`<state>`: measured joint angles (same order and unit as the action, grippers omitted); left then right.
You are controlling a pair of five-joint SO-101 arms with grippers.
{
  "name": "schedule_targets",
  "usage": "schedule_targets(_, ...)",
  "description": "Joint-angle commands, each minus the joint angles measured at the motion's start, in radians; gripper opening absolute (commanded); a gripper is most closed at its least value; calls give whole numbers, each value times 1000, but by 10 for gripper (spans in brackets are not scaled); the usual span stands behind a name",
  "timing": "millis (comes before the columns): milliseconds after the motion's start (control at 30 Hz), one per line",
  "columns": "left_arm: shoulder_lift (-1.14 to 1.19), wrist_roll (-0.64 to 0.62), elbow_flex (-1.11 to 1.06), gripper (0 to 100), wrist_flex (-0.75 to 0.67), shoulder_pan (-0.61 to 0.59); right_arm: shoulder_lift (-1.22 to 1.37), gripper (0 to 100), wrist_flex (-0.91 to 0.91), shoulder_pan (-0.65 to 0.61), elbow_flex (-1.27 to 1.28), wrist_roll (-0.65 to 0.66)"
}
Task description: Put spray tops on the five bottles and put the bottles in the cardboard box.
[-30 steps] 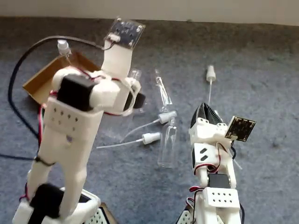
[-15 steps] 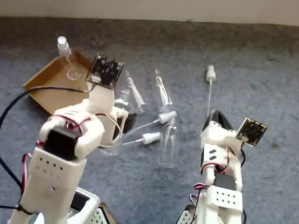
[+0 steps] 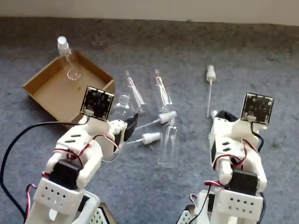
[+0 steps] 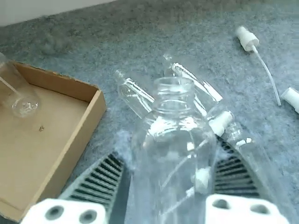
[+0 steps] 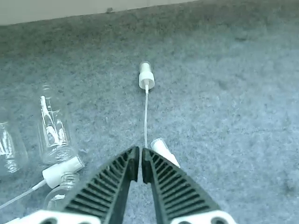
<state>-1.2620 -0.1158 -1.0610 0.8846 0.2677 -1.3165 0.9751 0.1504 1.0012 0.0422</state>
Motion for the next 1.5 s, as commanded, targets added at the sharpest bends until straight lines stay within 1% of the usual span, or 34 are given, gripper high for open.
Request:
schedule_targets(0,-90,-5,-99,69,-166,-53,-1,21,65,12,-153,52)
schedule_targets(100,-114,-8,-150,69,-210,-64,22,21,107,12,-174,54)
schedule_targets(167,-125,-9,-179,69,-245,-64,91,21,139,12,-186,52)
schedule_targets(333,-125,-11,-303,67,-448,-62,390,21,236,10,-352,49)
schedule_targets(433,-125,-11,-367,67,-529,-61,575,21,303,10,-484,49)
schedule_targets(533,-125,-11,-383,67,-534,-67,743,21,351,10,-622,49)
schedule_targets(700,-125,-12,-397,67,-539,-61,987,21,367,10,-803,68)
schedule_targets(867,-127,-12,-412,67,-540,-59,1190,21,367,4,-901,245)
schedule_targets(967,-127,-12,-427,67,-545,-59,1287,21,367,7,-941,322)
schedule_targets(1033,-127,-12,-440,67,-582,-65,1342,34,367,10,-970,358)
schedule_targets(1200,-127,-12,-527,67,-744,-67,1445,139,367,4,-1015,381)
schedule_targets(1267,-127,-12,-558,67,-795,-68,1475,142,367,-2,-1033,381)
schedule_targets(1467,-127,-12,-575,66,-815,-68,1564,142,369,-77,-1050,381)
